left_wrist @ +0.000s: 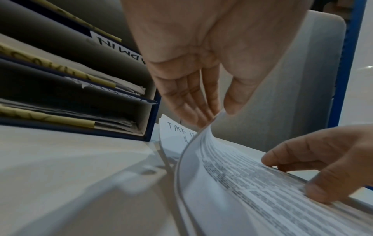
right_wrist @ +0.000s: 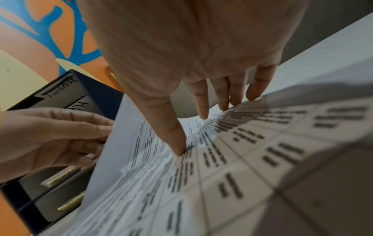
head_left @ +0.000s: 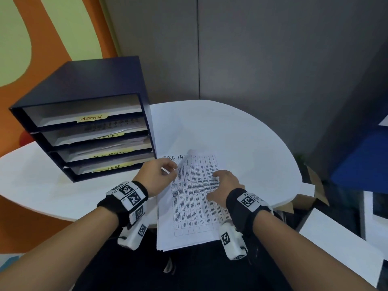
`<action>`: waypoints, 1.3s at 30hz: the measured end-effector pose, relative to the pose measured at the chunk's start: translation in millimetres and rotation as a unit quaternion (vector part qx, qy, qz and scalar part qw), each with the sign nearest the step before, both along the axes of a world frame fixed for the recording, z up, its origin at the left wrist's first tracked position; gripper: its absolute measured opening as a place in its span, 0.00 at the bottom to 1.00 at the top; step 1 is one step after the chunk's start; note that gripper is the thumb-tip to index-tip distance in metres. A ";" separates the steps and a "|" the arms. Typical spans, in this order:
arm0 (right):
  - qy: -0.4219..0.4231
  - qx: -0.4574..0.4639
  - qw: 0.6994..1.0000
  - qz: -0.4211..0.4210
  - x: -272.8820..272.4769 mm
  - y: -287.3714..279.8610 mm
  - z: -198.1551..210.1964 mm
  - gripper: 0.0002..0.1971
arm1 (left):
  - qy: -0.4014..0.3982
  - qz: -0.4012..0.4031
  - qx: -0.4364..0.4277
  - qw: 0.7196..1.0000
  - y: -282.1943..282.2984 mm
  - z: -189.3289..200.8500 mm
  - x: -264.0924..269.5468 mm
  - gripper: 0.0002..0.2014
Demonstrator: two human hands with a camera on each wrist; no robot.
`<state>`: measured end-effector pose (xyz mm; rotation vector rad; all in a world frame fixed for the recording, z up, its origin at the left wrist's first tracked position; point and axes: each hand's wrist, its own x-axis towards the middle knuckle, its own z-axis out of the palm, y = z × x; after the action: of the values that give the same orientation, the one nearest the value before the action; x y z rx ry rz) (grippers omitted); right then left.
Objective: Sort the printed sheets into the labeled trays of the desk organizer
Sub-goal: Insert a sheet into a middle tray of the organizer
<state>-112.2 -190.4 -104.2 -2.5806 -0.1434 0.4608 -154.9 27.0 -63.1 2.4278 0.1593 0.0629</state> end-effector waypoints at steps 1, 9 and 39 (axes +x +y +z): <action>0.001 -0.002 1.000 0.003 -0.3 0.1 0.2 0.37 | 0.013 0.008 0.014 1.000 1.3 -0.5 2.2 0.05; 0.002 0.000 1.000 0.000 0.8 -0.5 -1.7 0.35 | 0.104 0.076 -0.078 0.989 7.0 -17.5 21.2 0.14; -0.038 0.002 0.999 -0.001 1.5 -3.7 -5.6 0.35 | 0.022 0.073 -0.330 0.941 -20.7 56.0 27.2 0.40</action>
<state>-110.7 -194.1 -109.8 -2.5962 -0.1685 0.3605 -127.7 6.3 -7.1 1.7444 0.3246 0.0158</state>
